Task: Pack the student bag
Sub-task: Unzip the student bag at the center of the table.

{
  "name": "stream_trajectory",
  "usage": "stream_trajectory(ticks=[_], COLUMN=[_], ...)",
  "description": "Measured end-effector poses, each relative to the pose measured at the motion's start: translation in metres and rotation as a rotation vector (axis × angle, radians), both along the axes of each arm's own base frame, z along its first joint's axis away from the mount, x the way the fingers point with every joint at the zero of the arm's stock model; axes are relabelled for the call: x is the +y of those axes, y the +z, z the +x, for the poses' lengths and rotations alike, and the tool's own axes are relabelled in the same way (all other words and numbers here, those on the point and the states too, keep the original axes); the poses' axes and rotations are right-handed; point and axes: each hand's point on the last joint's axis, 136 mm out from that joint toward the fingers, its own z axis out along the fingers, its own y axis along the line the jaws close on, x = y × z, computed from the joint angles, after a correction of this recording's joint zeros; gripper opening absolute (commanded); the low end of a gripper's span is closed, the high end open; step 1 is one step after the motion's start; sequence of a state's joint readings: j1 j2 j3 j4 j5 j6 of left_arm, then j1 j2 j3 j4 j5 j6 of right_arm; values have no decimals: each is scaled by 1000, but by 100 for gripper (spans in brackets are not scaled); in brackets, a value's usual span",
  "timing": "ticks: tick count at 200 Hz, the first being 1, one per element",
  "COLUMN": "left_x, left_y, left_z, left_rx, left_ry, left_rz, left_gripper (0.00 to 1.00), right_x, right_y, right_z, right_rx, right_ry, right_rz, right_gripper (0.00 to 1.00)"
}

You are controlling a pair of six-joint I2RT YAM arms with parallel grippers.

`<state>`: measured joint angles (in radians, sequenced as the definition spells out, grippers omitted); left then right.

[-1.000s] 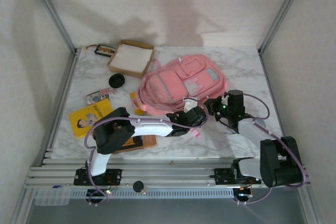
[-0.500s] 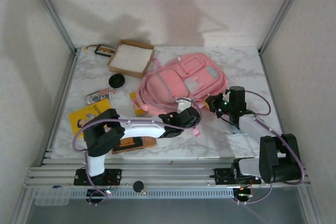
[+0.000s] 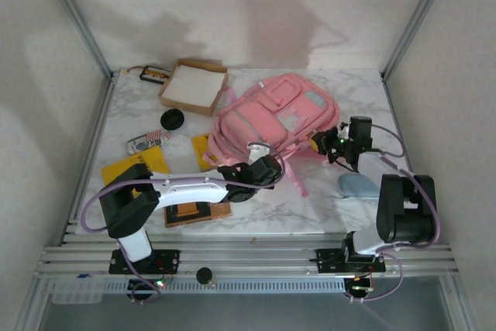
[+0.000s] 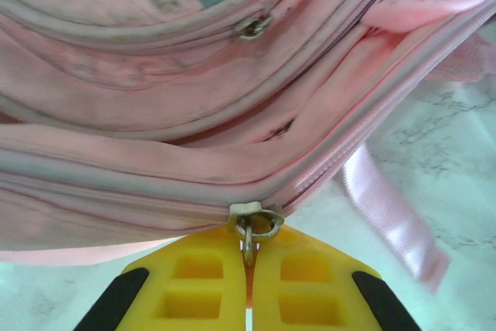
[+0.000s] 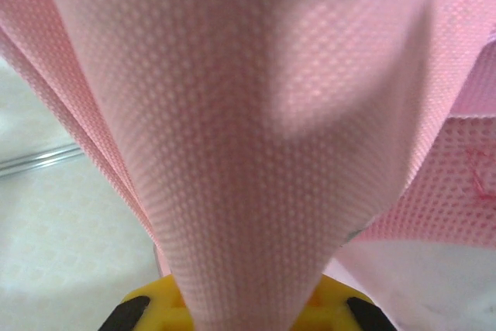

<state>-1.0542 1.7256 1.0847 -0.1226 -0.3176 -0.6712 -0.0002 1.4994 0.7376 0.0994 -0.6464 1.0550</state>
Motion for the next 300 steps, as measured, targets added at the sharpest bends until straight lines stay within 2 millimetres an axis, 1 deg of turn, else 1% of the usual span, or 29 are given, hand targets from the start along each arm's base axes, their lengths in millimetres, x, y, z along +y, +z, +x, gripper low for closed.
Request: stream_trajectory(ticks=[14, 27, 45, 59, 86, 90, 95, 106, 122, 138, 149, 164, 185, 196, 220, 245, 252, 276, 286, 300], left_x=[-3, -8, -16, -19, -23, -23, -23, -24, -27, -29, -30, -32, -34, -36, -38, -39, -39, -40, -42, -42], left_y=[6, 11, 13, 11, 4, 4, 3, 2, 1, 1, 2, 3, 4, 4, 5, 5, 5, 8, 9, 10], left_z=[4, 6, 6, 8, 11, 11, 11, 10, 9, 8, 7, 7, 7, 7, 6, 5, 5, 6, 5, 4], left_rx=[-5, -8, -8, -7, 3, 3, 4, 10, 17, 21, 22, 21, 20, 23, 25, 27, 27, 26, 31, 36], left_ry=[-12, -30, -49, -51, -53, -54, -55, -63, -76, -87, -90, -94, -100, -105, -113, -120, -120, -124, -130, -136], left_rz=[-4, -14, -26, -20, 2, 3, 4, 4, -3, -10, -14, -22, -36, -42, -53, -55, -55, -54, -54, -51], left_gripper=[0, 0, 0, 0, 0, 0, 0, 0, 0, 0, 0, 0, 0, 0, 0, 0, 0, 0, 0, 0], right_x=[-1, -4, -9, -13, -26, -28, -29, -22, -1, 18, 31, 47, 61, 68, 78, 78, 77, 74, 72, 69], right_y=[2, 4, 8, 12, 21, 22, 24, 26, 31, 24, 13, 3, -2, -2, -7, -18, -20, -22, -22, -19], right_z=[7, 11, 13, 9, 0, -2, -5, -16, -34, -53, -65, -74, -74, -70, -63, -57, -57, -56, -55, -52], right_rx=[-13, -30, -57, -70, -90, -95, -96, -100, -115, -95, -53, -10, 16, 13, 22, 50, 54, 50, 49, 39], right_ry=[7, -4, -12, -15, -20, -21, -27, -15, 24, 55, 70, 87, 82, 78, 63, 36, 33, 24, 24, 27], right_rz=[-8, -29, -65, -97, -147, -157, -166, -178, -158, -124, -106, -74, -35, -21, 8, 7, -1, -22, -27, -32], right_gripper=[22, 32, 49, 59, 72, 76, 79, 84, 86, 88, 87, 83, 81, 78, 63, 38, 32, 12, 6, 0])
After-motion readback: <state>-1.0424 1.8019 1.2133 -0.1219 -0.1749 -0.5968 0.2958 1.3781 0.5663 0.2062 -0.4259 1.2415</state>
